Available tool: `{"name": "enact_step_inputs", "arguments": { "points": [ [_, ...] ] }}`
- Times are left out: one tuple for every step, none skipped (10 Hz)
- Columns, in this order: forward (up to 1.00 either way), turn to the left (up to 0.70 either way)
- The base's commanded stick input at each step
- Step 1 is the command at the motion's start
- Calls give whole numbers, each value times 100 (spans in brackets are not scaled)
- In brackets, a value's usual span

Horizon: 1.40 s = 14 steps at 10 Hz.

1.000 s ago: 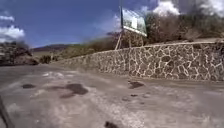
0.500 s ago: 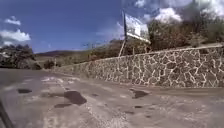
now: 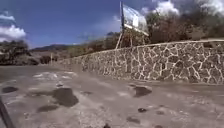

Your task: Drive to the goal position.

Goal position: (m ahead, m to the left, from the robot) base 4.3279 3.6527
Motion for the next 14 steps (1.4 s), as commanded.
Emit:
{"name": "enact_step_inputs", "arguments": {
  "points": [
    [70, 35],
    [70, 19],
    [70, 3],
    [70, 0],
    [70, 0],
    [70, 0],
    [70, 0],
    [70, 0],
    [70, 0],
    [70, 0],
    [70, 0],
    [70, 0],
    [70, 0],
    [70, 0]
  ]
}}
